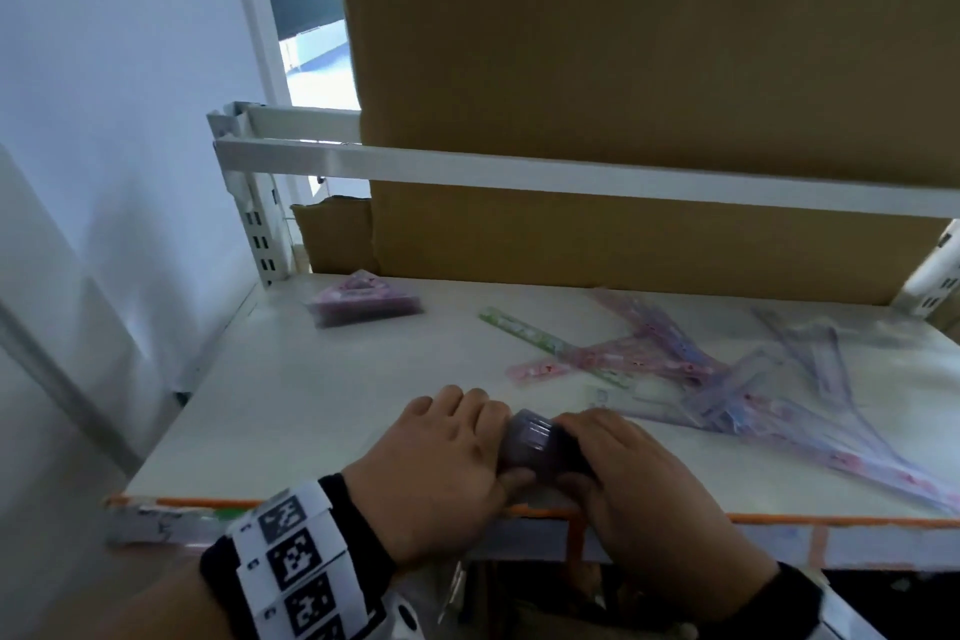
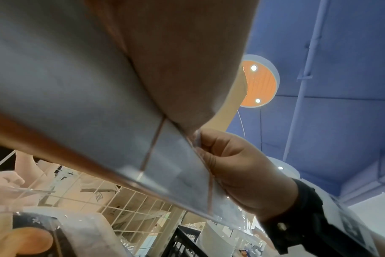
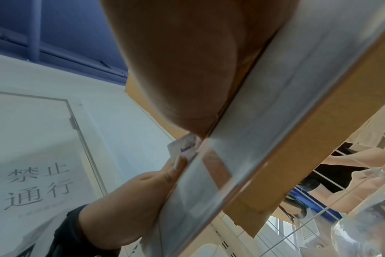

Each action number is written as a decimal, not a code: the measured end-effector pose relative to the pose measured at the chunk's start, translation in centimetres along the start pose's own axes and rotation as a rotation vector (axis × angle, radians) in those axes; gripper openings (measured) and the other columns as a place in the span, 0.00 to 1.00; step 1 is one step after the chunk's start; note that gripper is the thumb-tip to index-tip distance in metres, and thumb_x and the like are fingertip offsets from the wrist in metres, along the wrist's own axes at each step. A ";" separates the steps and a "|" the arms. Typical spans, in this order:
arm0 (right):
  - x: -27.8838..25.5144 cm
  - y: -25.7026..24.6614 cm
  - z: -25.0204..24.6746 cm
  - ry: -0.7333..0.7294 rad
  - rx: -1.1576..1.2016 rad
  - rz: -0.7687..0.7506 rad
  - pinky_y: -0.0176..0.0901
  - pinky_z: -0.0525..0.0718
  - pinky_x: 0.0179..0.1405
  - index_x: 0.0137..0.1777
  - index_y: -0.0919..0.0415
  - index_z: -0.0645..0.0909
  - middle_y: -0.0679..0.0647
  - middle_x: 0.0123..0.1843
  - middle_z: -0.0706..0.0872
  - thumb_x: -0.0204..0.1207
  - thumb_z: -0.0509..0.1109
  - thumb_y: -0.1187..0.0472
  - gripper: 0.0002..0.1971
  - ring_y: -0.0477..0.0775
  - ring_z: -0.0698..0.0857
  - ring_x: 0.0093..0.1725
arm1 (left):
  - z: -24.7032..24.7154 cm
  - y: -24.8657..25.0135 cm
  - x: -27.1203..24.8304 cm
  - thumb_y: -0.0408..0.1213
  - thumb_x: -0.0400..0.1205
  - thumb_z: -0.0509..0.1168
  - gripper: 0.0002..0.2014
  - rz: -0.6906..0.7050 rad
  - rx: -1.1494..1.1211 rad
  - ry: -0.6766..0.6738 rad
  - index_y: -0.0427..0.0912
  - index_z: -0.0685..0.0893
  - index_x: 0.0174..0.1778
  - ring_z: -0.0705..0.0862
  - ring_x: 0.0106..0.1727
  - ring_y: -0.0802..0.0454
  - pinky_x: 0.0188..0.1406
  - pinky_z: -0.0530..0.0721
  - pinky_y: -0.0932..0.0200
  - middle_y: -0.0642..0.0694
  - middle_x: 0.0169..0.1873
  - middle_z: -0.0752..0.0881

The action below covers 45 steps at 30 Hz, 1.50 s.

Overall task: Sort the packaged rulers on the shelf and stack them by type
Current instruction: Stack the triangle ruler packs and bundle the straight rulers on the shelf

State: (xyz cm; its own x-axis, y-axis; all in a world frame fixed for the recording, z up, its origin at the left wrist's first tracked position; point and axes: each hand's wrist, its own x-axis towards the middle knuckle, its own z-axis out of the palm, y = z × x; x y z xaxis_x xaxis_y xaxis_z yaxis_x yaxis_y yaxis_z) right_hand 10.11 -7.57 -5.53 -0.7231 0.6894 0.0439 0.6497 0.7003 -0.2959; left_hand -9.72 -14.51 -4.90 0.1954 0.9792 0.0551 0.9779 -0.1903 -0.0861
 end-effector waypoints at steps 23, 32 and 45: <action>15.1 4.0 -4.9 -0.365 -0.421 -0.036 0.44 0.78 0.46 0.59 0.42 0.81 0.46 0.51 0.85 0.80 0.57 0.31 0.20 0.50 0.83 0.51 | 1.7 -6.3 -3.6 0.59 0.81 0.54 0.20 0.046 -0.196 0.184 0.46 0.78 0.48 0.81 0.42 0.47 0.41 0.85 0.49 0.49 0.44 0.82; 11.6 12.3 -7.6 -0.342 -0.423 0.124 0.41 0.80 0.55 0.58 0.40 0.81 0.45 0.55 0.87 0.82 0.64 0.43 0.09 0.47 0.83 0.52 | 1.2 -6.0 -2.5 0.58 0.86 0.48 0.21 -0.047 -0.181 -0.014 0.44 0.71 0.58 0.78 0.54 0.44 0.54 0.78 0.48 0.45 0.56 0.78; 12.6 1.3 -6.3 -0.527 -0.254 -0.064 0.42 0.79 0.58 0.84 0.46 0.54 0.47 0.76 0.75 0.63 0.74 0.27 0.53 0.49 0.80 0.66 | -4.0 -6.7 6.3 0.42 0.89 0.55 0.18 -0.321 -0.301 -0.461 0.34 0.79 0.68 0.81 0.65 0.42 0.45 0.69 0.64 0.37 0.65 0.82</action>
State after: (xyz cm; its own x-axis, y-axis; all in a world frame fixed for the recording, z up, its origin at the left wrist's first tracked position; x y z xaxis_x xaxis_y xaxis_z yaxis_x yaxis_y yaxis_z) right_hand 3.25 3.18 0.62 -0.7398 0.5045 -0.4451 0.5896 0.8048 -0.0678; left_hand -14.77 -7.34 -0.04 -0.0969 0.9077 -0.4083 0.9736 0.1717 0.1506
